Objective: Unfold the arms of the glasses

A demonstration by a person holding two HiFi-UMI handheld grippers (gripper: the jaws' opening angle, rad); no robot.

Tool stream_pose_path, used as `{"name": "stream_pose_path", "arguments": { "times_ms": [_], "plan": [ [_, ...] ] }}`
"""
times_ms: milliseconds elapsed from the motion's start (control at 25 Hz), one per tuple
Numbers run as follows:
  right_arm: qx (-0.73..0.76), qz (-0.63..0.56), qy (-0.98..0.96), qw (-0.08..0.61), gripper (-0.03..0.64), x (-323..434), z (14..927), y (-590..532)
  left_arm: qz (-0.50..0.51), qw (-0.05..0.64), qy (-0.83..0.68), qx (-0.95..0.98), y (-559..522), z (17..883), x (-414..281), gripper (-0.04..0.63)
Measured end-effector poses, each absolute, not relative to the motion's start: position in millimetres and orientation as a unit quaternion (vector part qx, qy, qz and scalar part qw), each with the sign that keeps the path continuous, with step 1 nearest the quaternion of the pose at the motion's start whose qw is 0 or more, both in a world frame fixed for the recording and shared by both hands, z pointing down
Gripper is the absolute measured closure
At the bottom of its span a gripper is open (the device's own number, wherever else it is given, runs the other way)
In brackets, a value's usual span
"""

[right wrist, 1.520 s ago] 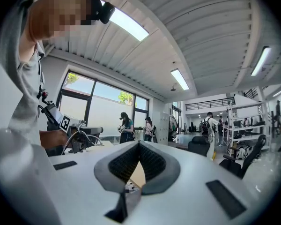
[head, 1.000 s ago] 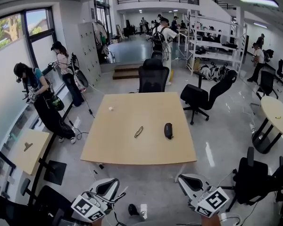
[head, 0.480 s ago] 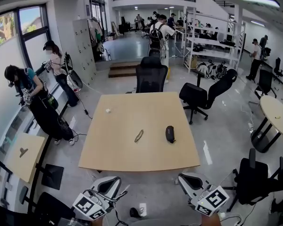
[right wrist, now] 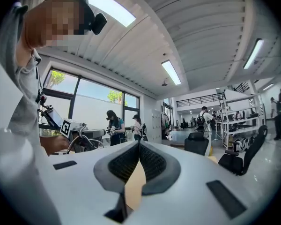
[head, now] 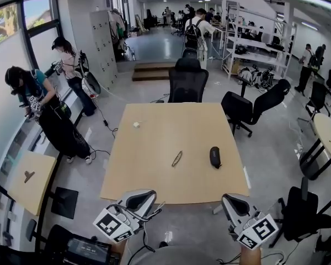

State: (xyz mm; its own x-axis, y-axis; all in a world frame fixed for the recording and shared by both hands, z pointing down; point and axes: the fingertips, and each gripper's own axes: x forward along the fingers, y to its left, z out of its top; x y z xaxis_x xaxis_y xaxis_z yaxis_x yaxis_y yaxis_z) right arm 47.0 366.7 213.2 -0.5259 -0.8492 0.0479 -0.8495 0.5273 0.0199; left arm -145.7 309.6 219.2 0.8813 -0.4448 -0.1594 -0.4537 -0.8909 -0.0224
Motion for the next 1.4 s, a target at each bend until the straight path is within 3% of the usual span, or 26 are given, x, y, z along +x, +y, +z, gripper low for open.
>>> {"name": "stream_pose_path", "arguments": {
  "times_ms": [800,1400],
  "plan": [
    [0.46,0.054,-0.884,0.061,0.609,17.2,254.6,223.0,0.073,-0.006,0.247,-0.966,174.9,246.5,-158.3,0.589],
    [0.362,0.067,-0.925,0.096,0.609,82.5,287.0,69.1,0.05,-0.04,0.342,-0.937,63.5,286.3,-77.8,0.589]
  ]
}}
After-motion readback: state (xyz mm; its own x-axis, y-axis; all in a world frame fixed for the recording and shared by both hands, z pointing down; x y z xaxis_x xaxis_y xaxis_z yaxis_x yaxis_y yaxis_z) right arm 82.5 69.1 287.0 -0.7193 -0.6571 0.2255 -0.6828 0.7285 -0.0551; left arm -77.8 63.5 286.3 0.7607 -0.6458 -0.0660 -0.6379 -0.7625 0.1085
